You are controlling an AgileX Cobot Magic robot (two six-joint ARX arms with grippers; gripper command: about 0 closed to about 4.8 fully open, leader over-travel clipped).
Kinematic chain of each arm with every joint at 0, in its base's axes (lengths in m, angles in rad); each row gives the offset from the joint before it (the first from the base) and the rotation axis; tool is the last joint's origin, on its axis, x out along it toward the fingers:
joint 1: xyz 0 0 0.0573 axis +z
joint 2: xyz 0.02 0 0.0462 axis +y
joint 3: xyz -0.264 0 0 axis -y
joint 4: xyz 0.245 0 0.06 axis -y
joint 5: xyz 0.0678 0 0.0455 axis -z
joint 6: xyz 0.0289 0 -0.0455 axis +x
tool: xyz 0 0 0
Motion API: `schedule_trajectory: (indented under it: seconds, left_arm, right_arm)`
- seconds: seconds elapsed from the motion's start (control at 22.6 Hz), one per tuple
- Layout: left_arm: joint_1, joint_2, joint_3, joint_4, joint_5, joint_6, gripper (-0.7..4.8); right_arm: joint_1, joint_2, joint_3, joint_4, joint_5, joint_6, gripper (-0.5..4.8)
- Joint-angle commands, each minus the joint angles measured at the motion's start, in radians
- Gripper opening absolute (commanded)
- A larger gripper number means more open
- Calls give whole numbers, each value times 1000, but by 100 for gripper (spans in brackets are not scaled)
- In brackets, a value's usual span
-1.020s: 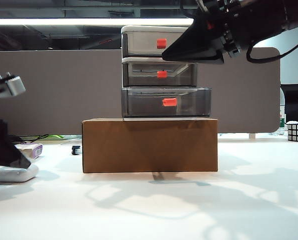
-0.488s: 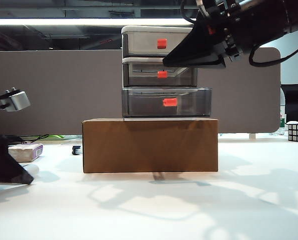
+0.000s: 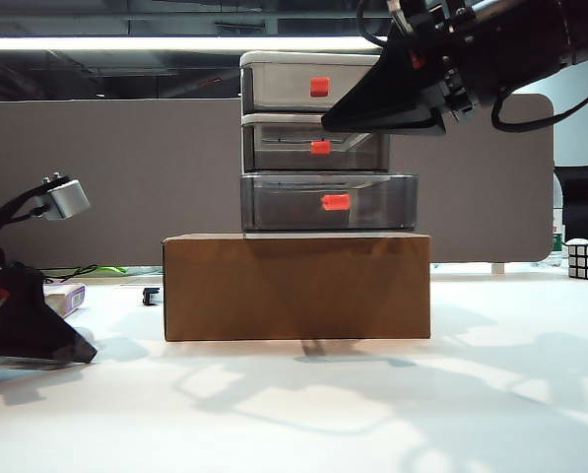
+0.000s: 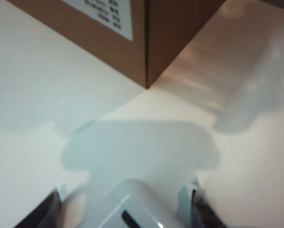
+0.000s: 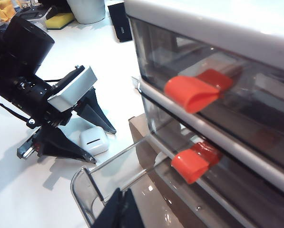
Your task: Open the third layer of the drawer on the table, pick up the earphone case on the table and put it in, and finally close the drawer.
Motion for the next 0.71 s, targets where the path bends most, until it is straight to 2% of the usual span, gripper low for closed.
schedule_trajectory:
  seconds: [0.04,0.31,0.35,0.4,0.49,0.71]
  left_arm:
    - [2,14,-14,-120,-73,6,300]
    - [2,5,-13,-146,-113,6,287]
    - [2,3,-13,-152,-113,6,251]
    - [2,-2,-13,-162,-113,1,191]
    - [2,-3,-13,-162,-113,-23,119]
    - [2,-11,-8,-163,-113,-28,114]
  right_arm:
    - [0,-6,2,-9,-3,-3,-5]
    - [0,-6,2,-21,-3,-3,-5]
    - [0,-6,2,-21,-3,-3,-5]
    - [0,-6,2,-21,-3,-3,-5]
    - [0,-6,2,-20,-3,-3,-5]
    - [0,-6,2,-20,-3,-3,-5]
